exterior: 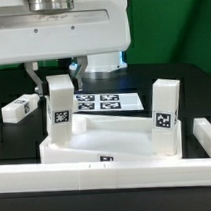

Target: Assemble desk

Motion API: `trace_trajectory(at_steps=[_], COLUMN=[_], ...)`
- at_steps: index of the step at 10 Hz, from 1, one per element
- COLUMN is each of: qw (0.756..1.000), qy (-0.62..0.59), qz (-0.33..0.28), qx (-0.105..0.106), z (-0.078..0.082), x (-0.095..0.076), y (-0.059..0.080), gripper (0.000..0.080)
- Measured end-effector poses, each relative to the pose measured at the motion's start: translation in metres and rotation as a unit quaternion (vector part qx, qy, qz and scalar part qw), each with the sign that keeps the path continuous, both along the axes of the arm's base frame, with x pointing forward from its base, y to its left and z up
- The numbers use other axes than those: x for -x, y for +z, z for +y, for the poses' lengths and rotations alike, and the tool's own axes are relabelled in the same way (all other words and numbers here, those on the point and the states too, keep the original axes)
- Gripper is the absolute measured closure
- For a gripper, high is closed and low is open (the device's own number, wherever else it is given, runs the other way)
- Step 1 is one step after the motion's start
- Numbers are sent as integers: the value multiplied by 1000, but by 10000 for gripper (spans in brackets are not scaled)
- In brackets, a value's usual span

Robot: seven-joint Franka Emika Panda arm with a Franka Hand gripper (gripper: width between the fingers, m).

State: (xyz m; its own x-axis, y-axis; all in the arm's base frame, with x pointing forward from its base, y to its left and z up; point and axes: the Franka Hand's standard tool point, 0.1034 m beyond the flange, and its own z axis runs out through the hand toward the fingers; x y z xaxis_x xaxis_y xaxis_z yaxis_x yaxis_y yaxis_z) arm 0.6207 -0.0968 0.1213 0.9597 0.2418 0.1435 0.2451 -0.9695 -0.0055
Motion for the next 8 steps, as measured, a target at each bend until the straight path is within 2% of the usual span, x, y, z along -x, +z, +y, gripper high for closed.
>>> trace_trajectory(at_steps=[2,4,6,8], qw=[999,995,992,993], qy=[-35,-71,-78,-78], qz=[-35,-69,-94,-94], qx=[-3,-2,9,8], z=[-5,-15,-19,-19], x=[17,25,28,28], y=[1,2,3,3], gripper=[509,509,509,509])
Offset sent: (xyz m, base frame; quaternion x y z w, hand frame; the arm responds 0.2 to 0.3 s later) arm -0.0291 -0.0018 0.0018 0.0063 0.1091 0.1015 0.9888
